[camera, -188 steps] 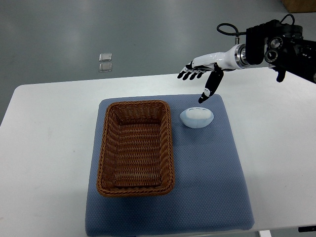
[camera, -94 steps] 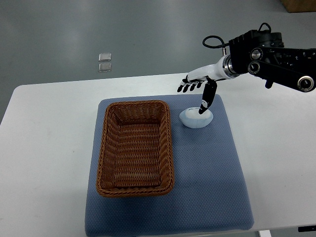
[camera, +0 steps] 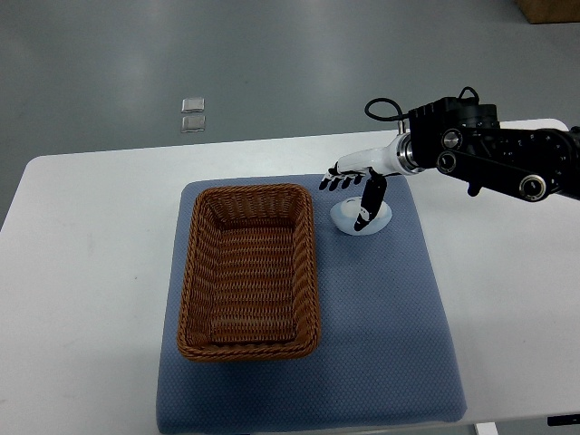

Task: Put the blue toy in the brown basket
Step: 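Lower the right hand onto the plush toy and close fingers around it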

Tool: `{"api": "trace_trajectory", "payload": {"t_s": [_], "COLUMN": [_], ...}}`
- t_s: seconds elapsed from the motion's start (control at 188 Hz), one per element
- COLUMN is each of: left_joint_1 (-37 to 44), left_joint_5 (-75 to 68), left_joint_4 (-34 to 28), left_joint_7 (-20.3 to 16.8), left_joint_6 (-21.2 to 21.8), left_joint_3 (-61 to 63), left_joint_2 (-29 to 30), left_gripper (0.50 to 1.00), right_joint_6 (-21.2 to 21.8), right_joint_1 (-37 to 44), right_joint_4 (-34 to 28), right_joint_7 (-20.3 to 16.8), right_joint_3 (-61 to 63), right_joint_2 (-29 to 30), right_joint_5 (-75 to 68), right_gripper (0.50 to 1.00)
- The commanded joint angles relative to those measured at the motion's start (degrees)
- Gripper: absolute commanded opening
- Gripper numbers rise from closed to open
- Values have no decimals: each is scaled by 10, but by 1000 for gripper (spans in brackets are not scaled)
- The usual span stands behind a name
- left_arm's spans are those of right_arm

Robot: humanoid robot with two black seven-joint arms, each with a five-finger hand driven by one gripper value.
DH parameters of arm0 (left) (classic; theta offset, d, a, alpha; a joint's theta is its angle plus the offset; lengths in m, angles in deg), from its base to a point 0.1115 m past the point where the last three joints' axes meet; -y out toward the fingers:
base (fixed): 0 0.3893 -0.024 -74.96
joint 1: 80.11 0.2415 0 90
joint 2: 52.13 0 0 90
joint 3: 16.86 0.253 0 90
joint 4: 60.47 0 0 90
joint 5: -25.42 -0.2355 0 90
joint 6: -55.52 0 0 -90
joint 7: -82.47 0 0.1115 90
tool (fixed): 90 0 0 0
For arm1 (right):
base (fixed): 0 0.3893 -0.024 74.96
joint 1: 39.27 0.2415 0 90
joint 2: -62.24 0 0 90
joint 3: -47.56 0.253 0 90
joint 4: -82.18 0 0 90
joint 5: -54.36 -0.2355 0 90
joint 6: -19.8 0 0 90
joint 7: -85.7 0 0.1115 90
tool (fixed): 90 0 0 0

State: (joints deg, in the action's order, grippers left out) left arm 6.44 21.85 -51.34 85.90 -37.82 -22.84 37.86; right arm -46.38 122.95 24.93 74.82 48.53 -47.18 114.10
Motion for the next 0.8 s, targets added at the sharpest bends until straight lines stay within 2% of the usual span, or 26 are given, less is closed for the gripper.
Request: {"api": "trace_trajectory", "payload": {"t_s": [0.0,0.288,0.411,0.523,0.555,0.56,0.581,0.645,0.795], "left_joint_1": [0,0,0,0,0,-1,0,0,0], "left_joint_5": [1,0,0,0,0,0,0,1,0], "left_joint_4": [-1,0,2,1,1,0,0,-1,-1], "left_joint_7": [0,0,0,0,0,0,0,0,0], "left_joint_6": [0,0,0,0,0,0,0,0,0], "left_joint_3": [0,1,1,1,0,0,0,-1,-1], "left_joint_2": [0,0,0,0,0,0,0,0,0], "left_gripper": [1000,1000,1000,1000,1000,1000,1000,1000,1000], "right_joint_6": [-6,-34,-42,-47,-48,-49,-52,-55,-56], "right_joint_1": [-11,-46,-53,-58,-60,-60,-60,-60,-53], "right_joint_4": [10,25,30,31,31,31,31,31,28], "right_joint_7": [2,14,15,25,27,28,28,29,40], "right_joint_3": [-1,-1,-1,-1,-1,-1,-1,0,8], "right_joint_2": [5,8,16,18,18,18,18,18,9], "right_joint_5": [10,39,39,51,57,58,61,64,60], "right_gripper": [905,891,856,744,695,670,629,556,513]}}
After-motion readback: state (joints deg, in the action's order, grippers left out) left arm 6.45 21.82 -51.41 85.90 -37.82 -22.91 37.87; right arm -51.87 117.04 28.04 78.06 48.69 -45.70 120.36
